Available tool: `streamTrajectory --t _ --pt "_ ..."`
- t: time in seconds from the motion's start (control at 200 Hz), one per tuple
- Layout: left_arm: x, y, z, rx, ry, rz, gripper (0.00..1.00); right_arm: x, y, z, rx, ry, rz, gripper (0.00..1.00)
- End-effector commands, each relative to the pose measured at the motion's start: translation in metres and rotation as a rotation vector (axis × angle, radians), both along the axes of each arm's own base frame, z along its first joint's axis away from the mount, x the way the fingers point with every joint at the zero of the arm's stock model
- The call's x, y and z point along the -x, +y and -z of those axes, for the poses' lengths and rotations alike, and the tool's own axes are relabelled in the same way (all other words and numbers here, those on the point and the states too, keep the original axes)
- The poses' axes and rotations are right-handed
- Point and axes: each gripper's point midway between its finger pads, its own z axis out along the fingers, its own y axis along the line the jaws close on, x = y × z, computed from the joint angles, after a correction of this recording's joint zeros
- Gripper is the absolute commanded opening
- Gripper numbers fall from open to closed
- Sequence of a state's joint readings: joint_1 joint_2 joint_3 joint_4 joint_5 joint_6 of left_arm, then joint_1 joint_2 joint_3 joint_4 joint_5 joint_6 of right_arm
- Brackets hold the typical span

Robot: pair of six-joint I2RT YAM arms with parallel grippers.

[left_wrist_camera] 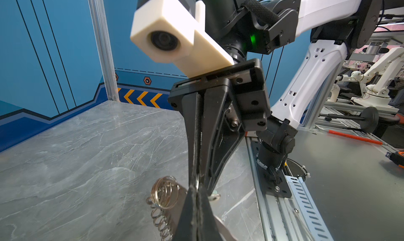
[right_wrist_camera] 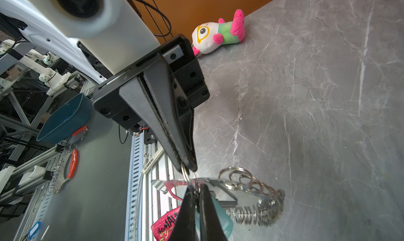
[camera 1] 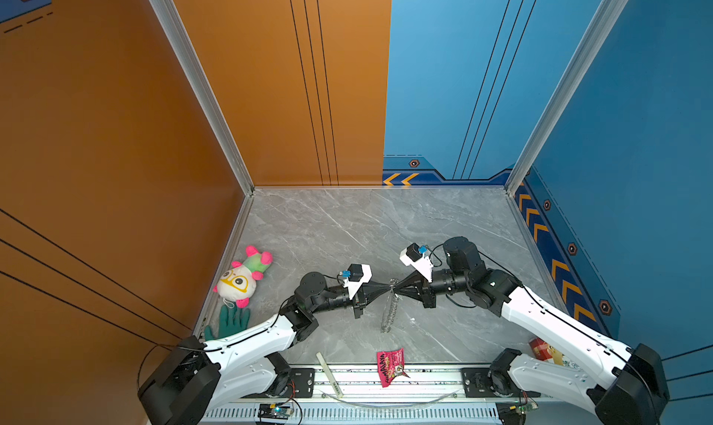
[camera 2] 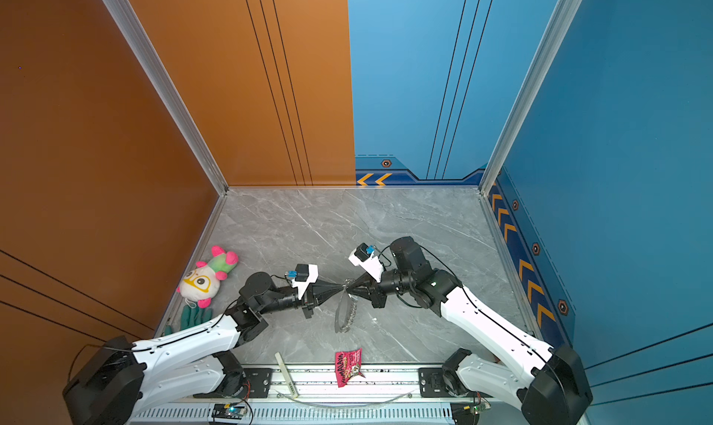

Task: Attach keys to a key ring
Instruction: Insert the key into the keyring.

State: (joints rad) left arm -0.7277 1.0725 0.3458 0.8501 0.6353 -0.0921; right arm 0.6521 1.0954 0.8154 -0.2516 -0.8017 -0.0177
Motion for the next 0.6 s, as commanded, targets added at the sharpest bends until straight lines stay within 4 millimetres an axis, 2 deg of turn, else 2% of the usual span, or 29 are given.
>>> streamTrajectory --t 0.0,0.23,0.506,0.596 --pt "-0.002 0.0057 -0.0113 0.043 -0.033 -0.023 0.0 0.0013 -0.0027 -0.0002 -0.009 0.002 0.008 0.11" --pt "-0.0031 0.007 -0.0125 0.055 -0.029 -0.025 0.0 0.0014 -0.0022 -0.0023 -0.012 -0.005 0.005 0.11" --pt "-0.0025 0.0071 -0.0151 0.064 -0.029 -0.02 0.0 -0.0003 -0.001 -0.0002 -0.007 0.002 0.009 0.01" --pt "-0.0038 0.0089 -0.0169 0.077 -0.031 -0.032 0.0 -0.0007 -0.001 0.0042 0.002 0.014 0.014 0.0"
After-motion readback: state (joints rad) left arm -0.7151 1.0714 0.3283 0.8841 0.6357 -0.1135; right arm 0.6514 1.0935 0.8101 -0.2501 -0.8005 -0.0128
